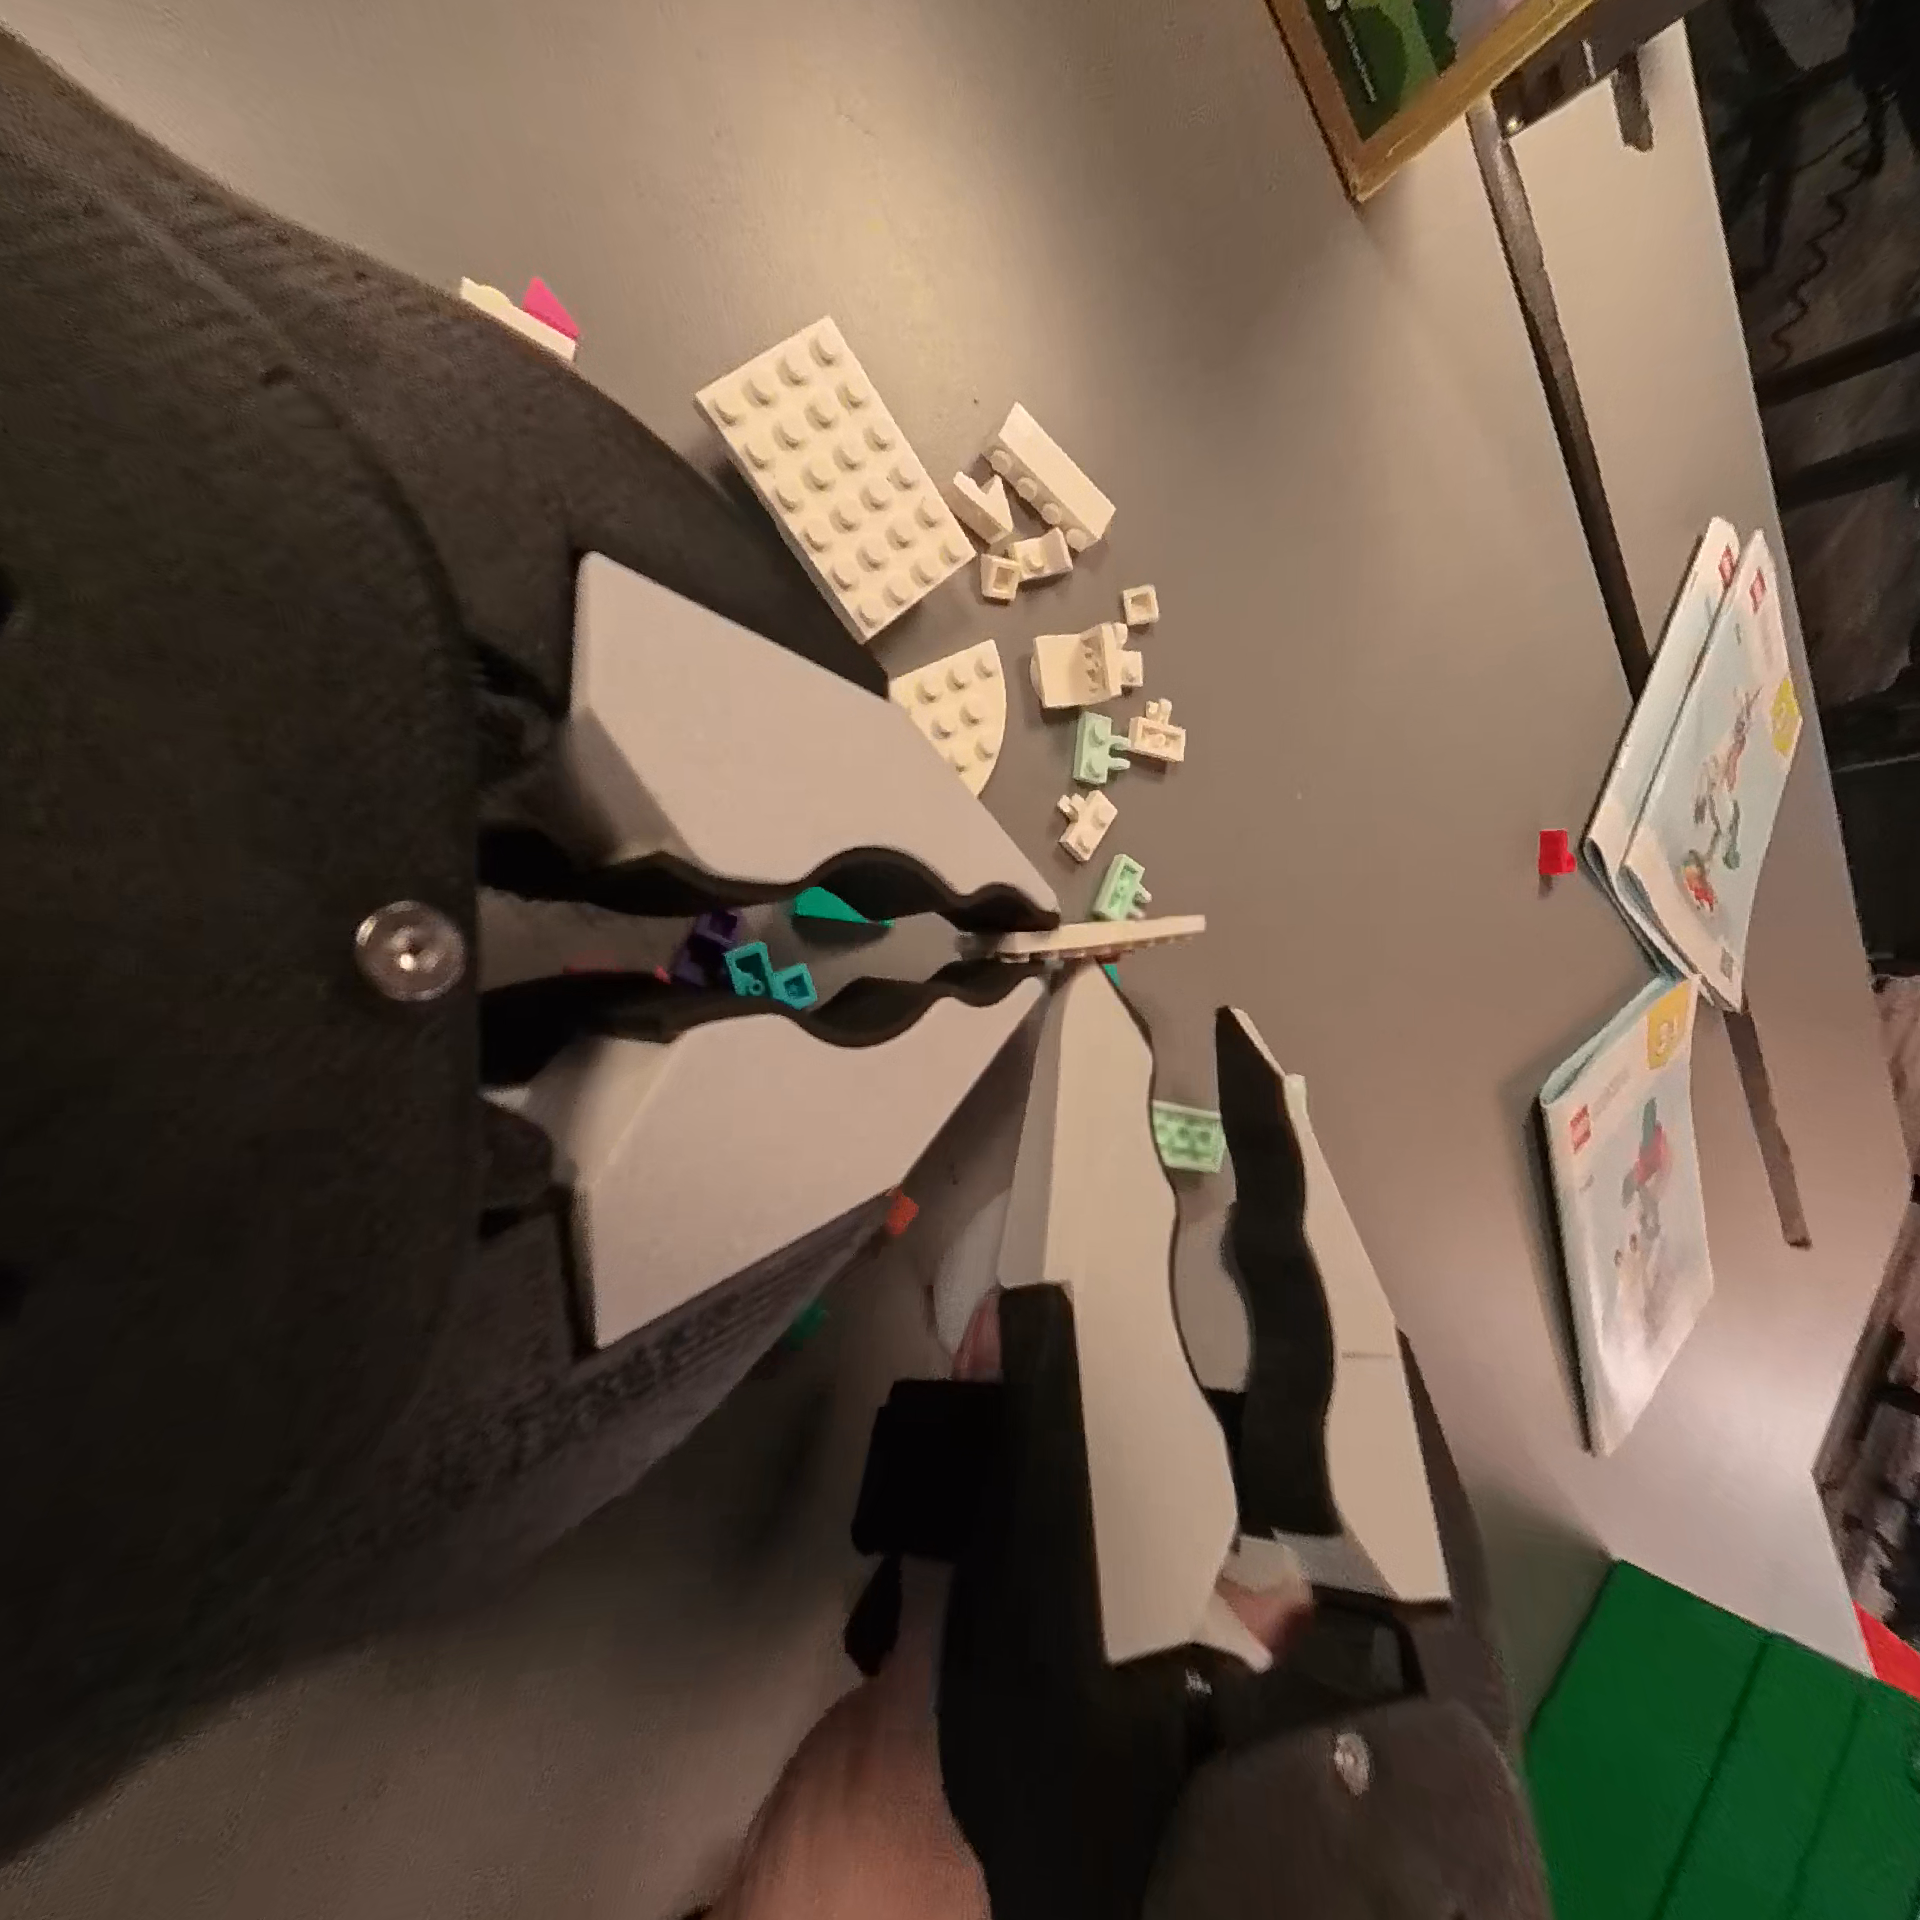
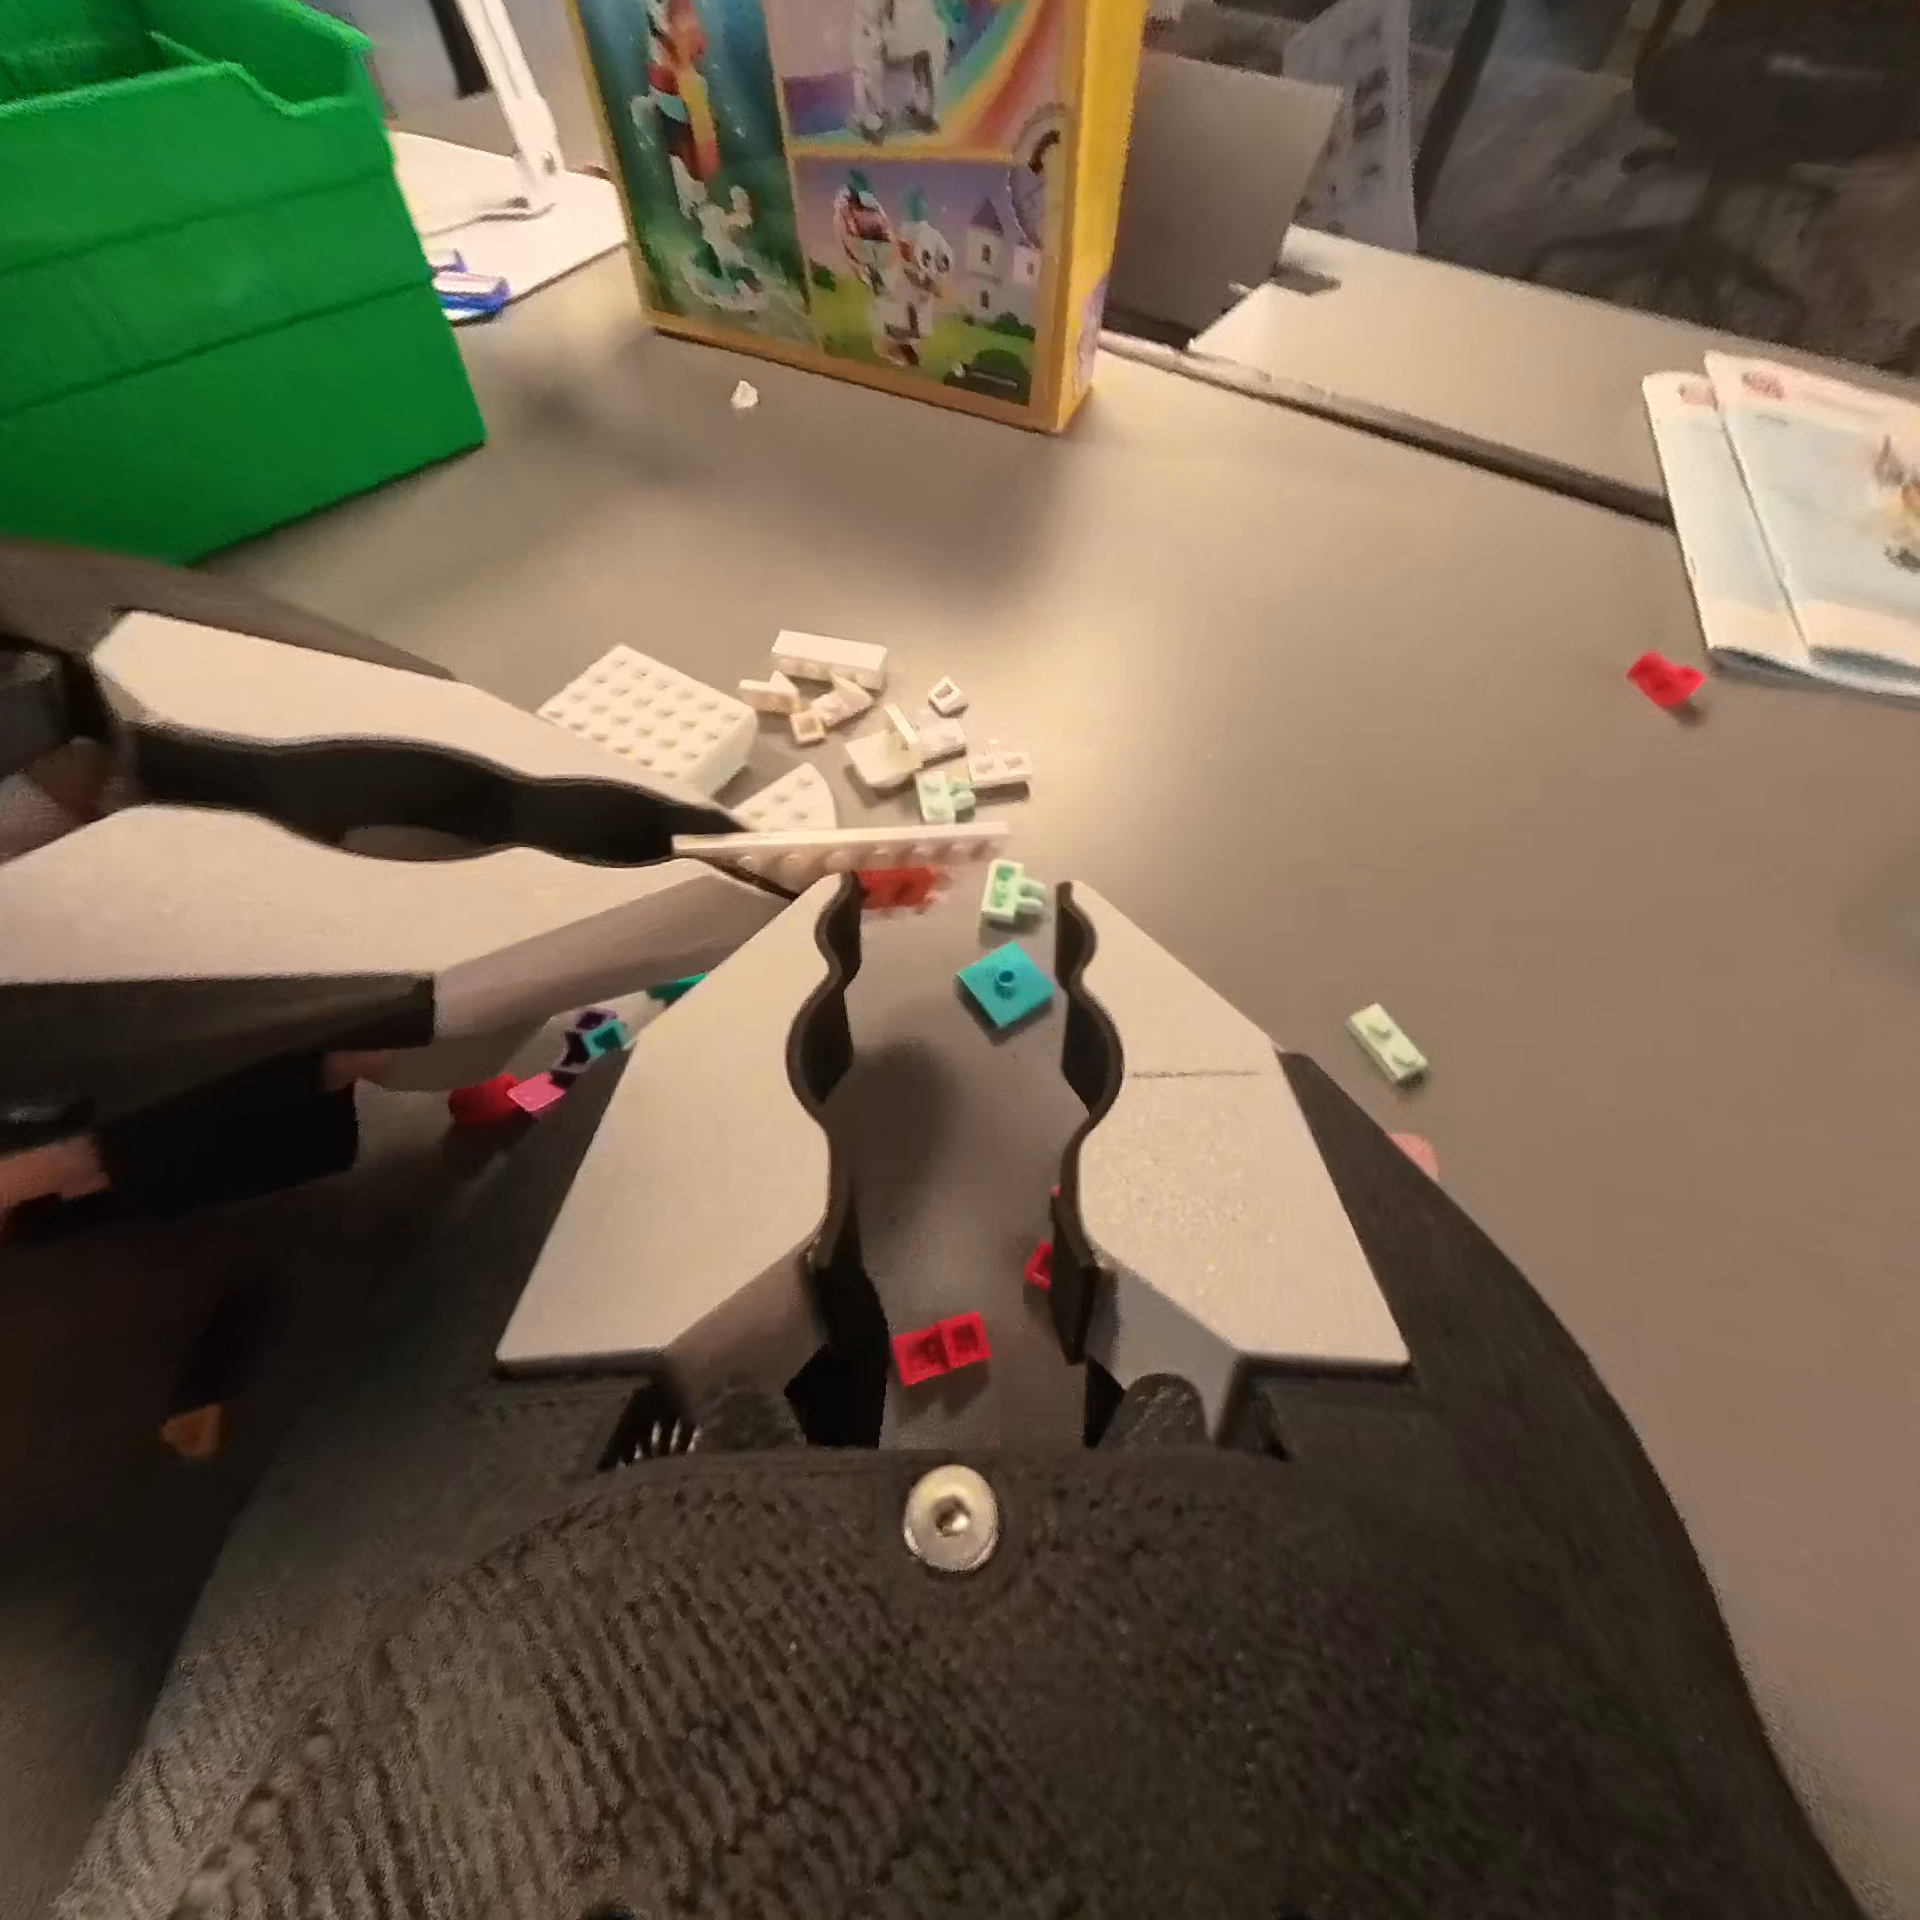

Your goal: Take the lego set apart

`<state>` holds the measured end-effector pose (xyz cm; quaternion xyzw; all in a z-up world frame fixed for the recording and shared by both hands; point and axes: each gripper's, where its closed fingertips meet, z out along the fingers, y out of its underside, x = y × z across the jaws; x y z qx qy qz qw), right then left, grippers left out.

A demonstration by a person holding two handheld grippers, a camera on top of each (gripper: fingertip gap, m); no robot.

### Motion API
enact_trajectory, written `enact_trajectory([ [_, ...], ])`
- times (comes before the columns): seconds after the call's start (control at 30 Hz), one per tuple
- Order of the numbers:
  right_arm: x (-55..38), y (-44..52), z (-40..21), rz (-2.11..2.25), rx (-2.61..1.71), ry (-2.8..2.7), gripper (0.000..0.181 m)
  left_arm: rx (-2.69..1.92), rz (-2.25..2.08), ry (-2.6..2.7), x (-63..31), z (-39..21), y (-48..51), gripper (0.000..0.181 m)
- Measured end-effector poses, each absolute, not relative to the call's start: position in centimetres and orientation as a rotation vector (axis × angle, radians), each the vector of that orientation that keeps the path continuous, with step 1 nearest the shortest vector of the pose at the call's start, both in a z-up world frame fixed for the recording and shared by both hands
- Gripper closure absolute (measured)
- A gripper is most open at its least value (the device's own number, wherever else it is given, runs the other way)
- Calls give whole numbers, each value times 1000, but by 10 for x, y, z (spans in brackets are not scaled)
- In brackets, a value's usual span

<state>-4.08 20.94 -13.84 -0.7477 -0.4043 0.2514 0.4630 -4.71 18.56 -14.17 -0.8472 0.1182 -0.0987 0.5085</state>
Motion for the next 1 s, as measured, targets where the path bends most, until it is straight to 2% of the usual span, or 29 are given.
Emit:
enact_trajectory([
  [0.13,-39,213,-145,592,-1891,-979,136,-2071,-151,298,-49,-147,186,177],
  [0.33,-42,212,-148,567,-1914,-982,142,-2088,-94,302,-51,-151,186,178],
  [0.8,-45,210,-156,547,-1947,-1017,140,-2101,114,397,-58,-157,184,177],
  [0.9,-35,222,-160,440,-1990,-954,144,-2093,194,403,-65,-156,183,177],
  [0.93,-19,237,-168,276,-2046,-899,173,-2023,179,417,-62,-143,179,178],
  [0.97,-15,239,-173,242,-2069,-913,181,-1977,155,395,-63,-132,173,178],
  [1.0,-17,238,-170,272,-2053,-920,181,-1972,156,379,-67,-131,170,178],
])
